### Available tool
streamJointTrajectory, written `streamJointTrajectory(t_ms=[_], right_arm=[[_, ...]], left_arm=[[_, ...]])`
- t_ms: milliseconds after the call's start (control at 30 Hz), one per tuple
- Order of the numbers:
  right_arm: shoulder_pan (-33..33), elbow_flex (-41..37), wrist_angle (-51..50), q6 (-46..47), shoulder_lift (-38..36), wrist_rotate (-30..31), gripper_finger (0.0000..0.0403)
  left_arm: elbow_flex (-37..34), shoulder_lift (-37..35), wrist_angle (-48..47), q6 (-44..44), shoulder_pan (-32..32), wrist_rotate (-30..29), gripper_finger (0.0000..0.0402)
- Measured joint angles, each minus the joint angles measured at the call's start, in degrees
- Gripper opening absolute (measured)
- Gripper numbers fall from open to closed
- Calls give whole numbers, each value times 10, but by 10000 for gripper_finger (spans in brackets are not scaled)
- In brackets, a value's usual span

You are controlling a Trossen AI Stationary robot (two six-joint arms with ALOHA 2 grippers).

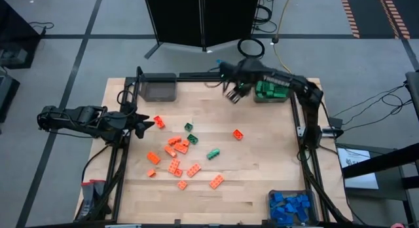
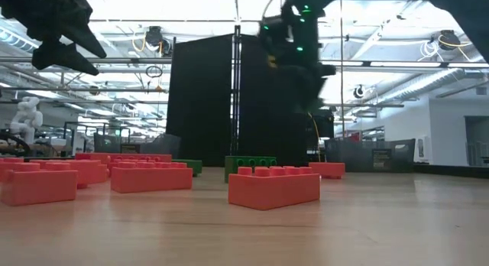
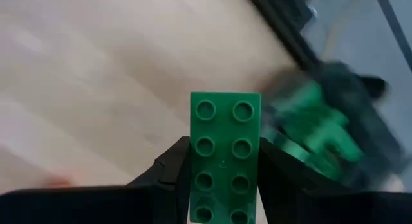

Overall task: Sort blocks
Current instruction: Put the green game piece into the top right black bin

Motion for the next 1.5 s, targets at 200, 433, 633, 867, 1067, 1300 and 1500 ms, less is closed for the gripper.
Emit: streamJointTrajectory(t_ms=[200, 433, 633, 867, 1067, 1300, 1500], right_arm=[[-96, 0, -69, -36, -17, 36, 119], [-190, -27, -95, -28, -47, 24, 119], [-253, -125, -67, -14, -96, -4, 119], [-283, -251, 22, 1, -145, -50, 119], [-304, -307, 71, 6, -146, -82, 119], [-317, -313, 111, 16, -146, -49, 137], [-330, -313, 113, 41, -146, -43, 241]], left_arm=[[0, 0, -15, -2, 0, 1, 244], [0, 0, -14, -2, 0, 4, 244], [0, 0, -14, -2, 0, -3, 244], [0, 0, -14, -1, 0, -20, 244], [0, 0, -14, -2, 0, -20, 244], [0, 0, -14, -14, 0, -20, 244], [0, 0, -14, -17, 0, -20, 244]])
